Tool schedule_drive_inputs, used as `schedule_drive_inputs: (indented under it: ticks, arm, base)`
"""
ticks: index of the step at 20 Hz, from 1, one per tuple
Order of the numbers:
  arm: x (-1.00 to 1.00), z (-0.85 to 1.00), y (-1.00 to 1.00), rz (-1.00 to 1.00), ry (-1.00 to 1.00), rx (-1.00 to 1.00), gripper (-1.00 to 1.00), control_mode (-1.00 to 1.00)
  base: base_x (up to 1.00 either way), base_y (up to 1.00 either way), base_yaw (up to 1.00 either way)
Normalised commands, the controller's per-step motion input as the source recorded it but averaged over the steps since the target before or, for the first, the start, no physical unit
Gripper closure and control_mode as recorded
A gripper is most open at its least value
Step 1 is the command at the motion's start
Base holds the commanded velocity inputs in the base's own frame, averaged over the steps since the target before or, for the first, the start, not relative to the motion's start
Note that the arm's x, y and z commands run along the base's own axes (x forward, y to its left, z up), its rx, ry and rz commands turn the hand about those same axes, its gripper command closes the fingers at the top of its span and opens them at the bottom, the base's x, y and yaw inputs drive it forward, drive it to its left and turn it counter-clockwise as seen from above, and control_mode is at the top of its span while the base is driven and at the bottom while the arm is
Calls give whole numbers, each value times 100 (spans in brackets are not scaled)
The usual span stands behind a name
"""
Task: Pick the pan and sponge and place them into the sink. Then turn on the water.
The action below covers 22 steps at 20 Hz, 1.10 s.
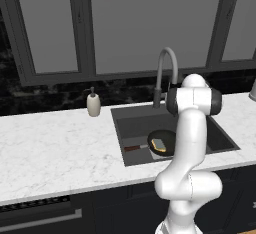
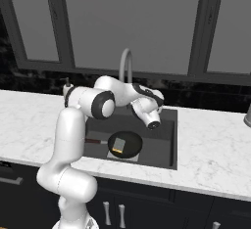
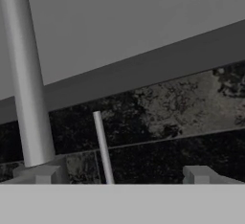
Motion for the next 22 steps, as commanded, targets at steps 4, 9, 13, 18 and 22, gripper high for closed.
schedule_drive_inputs:
  ticks: [4, 9, 13, 18, 22]
  arm:
    - [0, 0, 3, 0, 0, -1, -100, -100]
    - [0, 0, 8, -4, 3, -3, -100, -100]
    - [0, 0, 18, -6, 8, -5, -100, -100]
    - [0, 0, 16, -7, 9, -3, -100, -100]
    - [0, 0, 0, -3, 3, 0, -100, -100]
  base:
    - [0, 0, 0]
    - [0, 0, 0]
    - [0, 0, 0]
    - [0, 0, 0]
    - [0, 0, 0]
